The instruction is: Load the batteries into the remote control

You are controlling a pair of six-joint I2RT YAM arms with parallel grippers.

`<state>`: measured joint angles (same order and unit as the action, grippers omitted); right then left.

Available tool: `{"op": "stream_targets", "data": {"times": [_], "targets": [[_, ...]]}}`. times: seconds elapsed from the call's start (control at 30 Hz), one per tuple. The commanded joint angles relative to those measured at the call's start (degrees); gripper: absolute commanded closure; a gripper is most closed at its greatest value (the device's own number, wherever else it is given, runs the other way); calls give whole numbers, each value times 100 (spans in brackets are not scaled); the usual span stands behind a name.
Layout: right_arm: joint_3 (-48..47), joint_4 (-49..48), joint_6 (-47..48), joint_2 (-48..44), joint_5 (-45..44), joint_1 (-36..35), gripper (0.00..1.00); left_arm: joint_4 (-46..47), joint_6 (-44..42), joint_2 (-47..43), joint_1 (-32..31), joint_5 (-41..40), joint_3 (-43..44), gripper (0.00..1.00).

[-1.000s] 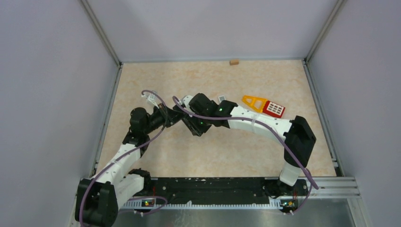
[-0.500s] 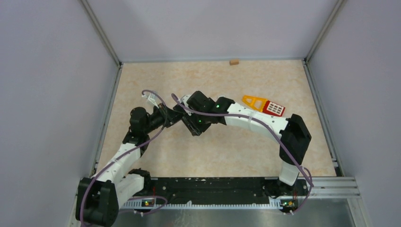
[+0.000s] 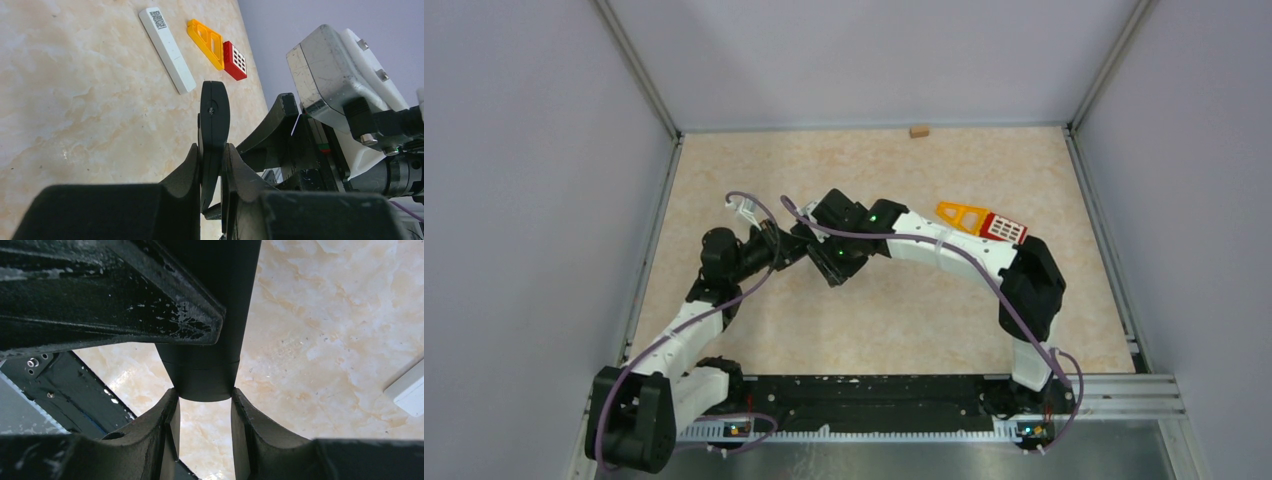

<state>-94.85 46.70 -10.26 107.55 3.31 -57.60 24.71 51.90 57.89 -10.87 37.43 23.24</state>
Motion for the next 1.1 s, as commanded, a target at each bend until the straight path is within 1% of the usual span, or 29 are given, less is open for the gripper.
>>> {"op": "stream_targets", "data": {"times": [0.0, 0.1, 0.27, 0.3, 0.43, 0.57, 0.73, 0.9, 1.0, 1.07], "targets": [[-382, -972, -115, 150, -429, 130, 65, -94, 670, -25, -152, 964, 251, 100], [-289, -942, -165, 148, -477, 133, 64, -72, 861, 54, -152, 1071, 356, 100], [-127, -1080, -252, 6, -510, 135, 58, -91, 1137, 300, -144, 1281, 488, 100], [-70, -1137, -263, -46, -492, 131, 58, -108, 1172, 340, -129, 1300, 514, 100], [68, -1176, -324, -186, -462, 159, 60, -466, 1016, 396, 32, 1196, 656, 100], [360, -1270, -418, -392, -510, 166, 56, -586, 941, 454, 268, 1122, 749, 100], [730, -1450, -551, -666, -610, 188, 48, -554, 1068, 575, 362, 1021, 816, 100], [868, -1543, -628, -821, -633, 193, 44, -560, 1147, 668, 455, 966, 848, 100], [973, -1632, -682, -982, -645, 191, 36, -581, 1156, 701, 518, 946, 846, 100], [1079, -1734, -726, -1147, -566, 195, 28, -568, 1164, 735, 555, 957, 857, 100]]}}
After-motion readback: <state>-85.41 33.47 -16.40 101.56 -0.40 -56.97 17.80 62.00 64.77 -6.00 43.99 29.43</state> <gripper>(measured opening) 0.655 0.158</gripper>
